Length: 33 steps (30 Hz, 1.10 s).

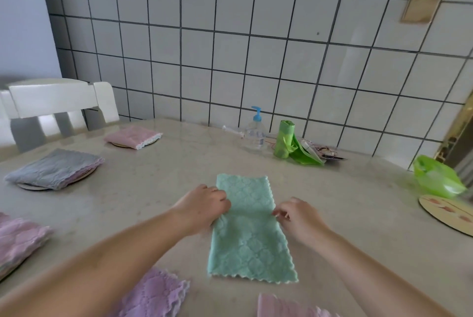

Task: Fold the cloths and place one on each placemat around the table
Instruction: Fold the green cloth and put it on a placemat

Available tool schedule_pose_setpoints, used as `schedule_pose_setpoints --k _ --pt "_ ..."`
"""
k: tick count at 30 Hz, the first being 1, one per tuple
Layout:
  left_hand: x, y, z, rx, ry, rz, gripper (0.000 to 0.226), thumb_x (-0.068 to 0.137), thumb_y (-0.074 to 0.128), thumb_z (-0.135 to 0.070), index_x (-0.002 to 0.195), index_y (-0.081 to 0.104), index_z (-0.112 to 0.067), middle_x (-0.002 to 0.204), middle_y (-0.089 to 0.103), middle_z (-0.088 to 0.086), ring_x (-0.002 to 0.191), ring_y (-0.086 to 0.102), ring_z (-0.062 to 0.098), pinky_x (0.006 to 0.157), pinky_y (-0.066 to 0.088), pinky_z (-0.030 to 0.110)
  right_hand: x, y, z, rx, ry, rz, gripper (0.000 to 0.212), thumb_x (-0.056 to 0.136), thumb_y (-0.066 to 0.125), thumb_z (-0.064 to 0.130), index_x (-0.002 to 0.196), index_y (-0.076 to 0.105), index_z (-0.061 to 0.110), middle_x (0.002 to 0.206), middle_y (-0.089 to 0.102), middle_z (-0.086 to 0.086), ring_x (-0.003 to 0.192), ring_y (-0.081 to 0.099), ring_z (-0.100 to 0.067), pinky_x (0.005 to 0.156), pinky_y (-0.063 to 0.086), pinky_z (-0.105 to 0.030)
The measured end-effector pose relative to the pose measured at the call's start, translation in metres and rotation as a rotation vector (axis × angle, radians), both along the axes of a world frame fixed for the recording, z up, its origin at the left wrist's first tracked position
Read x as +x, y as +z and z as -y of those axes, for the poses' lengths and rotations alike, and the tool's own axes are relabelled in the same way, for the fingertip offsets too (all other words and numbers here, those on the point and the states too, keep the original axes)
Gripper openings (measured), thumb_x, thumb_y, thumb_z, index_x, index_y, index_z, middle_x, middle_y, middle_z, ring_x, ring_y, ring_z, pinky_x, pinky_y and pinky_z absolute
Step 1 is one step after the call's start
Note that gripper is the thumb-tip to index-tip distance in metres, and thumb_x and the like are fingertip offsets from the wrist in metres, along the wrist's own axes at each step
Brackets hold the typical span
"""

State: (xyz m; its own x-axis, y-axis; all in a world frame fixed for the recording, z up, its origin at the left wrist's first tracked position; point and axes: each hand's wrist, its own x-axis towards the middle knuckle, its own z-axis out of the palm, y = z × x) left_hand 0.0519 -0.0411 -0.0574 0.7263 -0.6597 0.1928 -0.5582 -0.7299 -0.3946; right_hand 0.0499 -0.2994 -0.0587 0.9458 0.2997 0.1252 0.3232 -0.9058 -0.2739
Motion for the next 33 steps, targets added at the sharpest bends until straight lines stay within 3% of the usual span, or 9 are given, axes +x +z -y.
schedule_pose_setpoints --k 3,8,12,17,19,22,25,29,33 --pt "-0.013 -0.010 -0.018 0.033 -0.169 0.044 0.029 0.064 0.065 -0.007 0.085 0.066 -0.028 0.075 0.063 -0.009 0.069 0.063 0.014 0.062 0.052 0.026 -0.014 -0.001 0.021 -0.116 0.217 0.246 0.026 0.082 0.068 0.016 0.104 0.070 0.030 0.092 0.061 0.016 0.090 0.061 -0.007 0.082 0.050 -0.025" --pt "-0.032 -0.016 -0.023 -0.032 -0.361 0.041 0.033 0.073 0.049 -0.012 0.091 0.072 -0.028 0.091 0.071 -0.015 0.077 0.068 0.006 0.071 0.054 0.020 -0.024 -0.019 0.031 -0.354 0.551 0.521 0.033 0.067 0.081 0.014 0.097 0.072 0.024 0.092 0.070 0.010 0.078 0.065 -0.012 0.075 0.051 -0.024" --pt "-0.030 -0.016 -0.021 -0.036 -0.315 0.004 0.041 0.055 0.082 -0.011 0.092 0.074 -0.027 0.089 0.072 -0.015 0.068 0.069 0.008 0.061 0.056 0.021 -0.023 -0.016 0.021 -0.407 0.533 0.596 0.021 0.068 0.073 0.010 0.085 0.073 0.022 0.078 0.068 0.009 0.069 0.062 -0.014 0.074 0.051 -0.025" --pt "-0.037 -0.012 -0.018 -0.094 -0.187 -0.062 0.030 0.067 0.073 -0.014 0.092 0.070 -0.029 0.086 0.070 -0.017 0.064 0.067 0.009 0.058 0.055 0.020 -0.025 -0.014 0.011 -0.471 0.424 0.528 0.019 0.059 0.068 0.009 0.069 0.065 0.025 0.065 0.059 0.010 0.061 0.056 -0.014 0.069 0.046 -0.023" --pt "-0.040 -0.010 -0.020 -0.123 -0.138 -0.085 0.028 0.081 0.046 -0.020 0.097 0.068 -0.026 0.090 0.070 -0.013 0.072 0.067 0.013 0.065 0.055 0.023 -0.032 -0.009 0.008 -0.403 0.390 0.487 0.014 0.062 0.060 0.013 0.068 0.064 0.025 0.066 0.059 0.010 0.062 0.057 -0.014 0.069 0.048 -0.024" --pt "-0.049 -0.007 -0.019 -0.266 -0.074 -0.232 0.054 0.083 0.018 -0.034 0.112 0.062 -0.024 0.109 0.066 -0.009 0.096 0.062 0.015 0.084 0.048 0.027 -0.047 -0.005 0.008 -0.233 0.383 0.386 0.021 0.072 0.045 0.023 0.079 0.065 0.023 0.079 0.065 0.011 0.073 0.061 -0.013 0.074 0.052 -0.028" --pt "-0.069 -0.008 -0.025 -0.608 -0.033 -0.393 0.043 0.080 0.034 -0.043 0.105 0.065 -0.026 0.100 0.064 -0.022 0.094 0.057 -0.002 0.086 0.045 0.020 -0.077 0.005 0.009 -0.037 0.293 0.151 0.029 0.080 0.042 0.025 0.100 0.063 0.021 0.101 0.066 0.012 0.092 0.059 -0.008 0.083 0.045 -0.022" --pt "-0.077 -0.010 -0.019 -1.080 -0.026 -0.558 0.013 0.069 0.051 -0.026 0.076 0.062 -0.024 0.065 0.057 -0.016 0.062 0.049 -0.003 0.060 0.038 0.016 -0.082 0.004 0.005 0.327 0.039 -0.139 0.009 0.076 0.053 0.016 0.079 0.054 0.025 0.073 0.062 0.005 0.065 0.052 -0.008 0.059 0.037 -0.028" --pt "-0.059 -0.007 0.001 -1.388 0.098 -0.636 0.030 0.066 0.047 -0.030 0.083 0.066 -0.015 0.076 0.064 -0.004 0.070 0.053 0.008 0.069 0.041 0.031 -0.056 0.003 -0.011 0.570 -0.147 -0.282 0.024 0.087 0.047 0.006 0.070 0.061 0.017 0.050 0.063 0.004 0.049 0.060 -0.003 0.052 0.044 -0.018"
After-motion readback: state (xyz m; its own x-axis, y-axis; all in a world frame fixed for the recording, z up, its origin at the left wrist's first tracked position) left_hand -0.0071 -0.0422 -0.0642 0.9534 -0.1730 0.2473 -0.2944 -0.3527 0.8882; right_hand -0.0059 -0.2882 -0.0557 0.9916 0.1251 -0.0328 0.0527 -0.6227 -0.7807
